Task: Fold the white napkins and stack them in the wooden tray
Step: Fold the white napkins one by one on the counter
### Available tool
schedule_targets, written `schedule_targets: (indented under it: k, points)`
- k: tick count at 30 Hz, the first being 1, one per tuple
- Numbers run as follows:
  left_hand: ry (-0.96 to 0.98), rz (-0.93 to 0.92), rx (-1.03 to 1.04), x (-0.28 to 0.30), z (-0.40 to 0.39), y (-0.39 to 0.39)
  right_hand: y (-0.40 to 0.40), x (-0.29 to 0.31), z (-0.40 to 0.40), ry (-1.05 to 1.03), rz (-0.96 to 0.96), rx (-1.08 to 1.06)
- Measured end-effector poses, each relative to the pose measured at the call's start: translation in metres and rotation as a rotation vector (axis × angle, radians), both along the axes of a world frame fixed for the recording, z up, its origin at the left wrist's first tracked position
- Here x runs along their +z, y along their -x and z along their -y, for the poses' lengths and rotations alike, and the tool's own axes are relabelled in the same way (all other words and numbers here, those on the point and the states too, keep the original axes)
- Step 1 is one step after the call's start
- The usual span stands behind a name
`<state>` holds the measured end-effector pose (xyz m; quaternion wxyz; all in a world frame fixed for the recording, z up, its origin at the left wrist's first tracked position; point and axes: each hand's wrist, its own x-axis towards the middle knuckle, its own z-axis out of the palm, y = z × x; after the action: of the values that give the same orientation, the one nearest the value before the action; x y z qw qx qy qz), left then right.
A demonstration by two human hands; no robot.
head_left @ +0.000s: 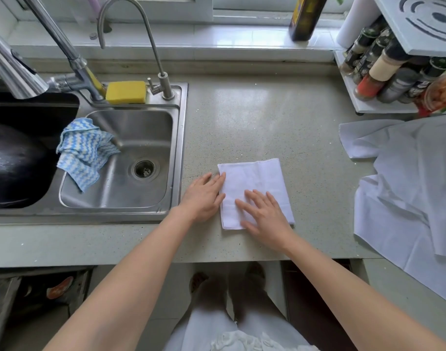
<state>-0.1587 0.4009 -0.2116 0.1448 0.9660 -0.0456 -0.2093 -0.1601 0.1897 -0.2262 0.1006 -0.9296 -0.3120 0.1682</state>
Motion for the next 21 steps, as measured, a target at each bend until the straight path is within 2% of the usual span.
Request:
schedule_targets:
  k: [5,10,16,21]
  points:
    - [-0.076,-0.043,-0.017,-0.006,0.005,0.002,0.000,-0.006,0.028,0.011,-0.013,-0.046]
    - [-0.132,-0.069,0.007,-0.006,0.014,0.003,-0.007,-0.002,0.068,0.029,-0.066,0.053]
    - [-0.210,-0.055,0.041,-0.009,0.027,0.007,-0.005,0.002,0.089,-0.122,0.209,0.017]
    - [-0.225,-0.124,0.023,-0.008,0.030,0.003,-0.013,-0.005,0.088,-0.170,0.270,0.026]
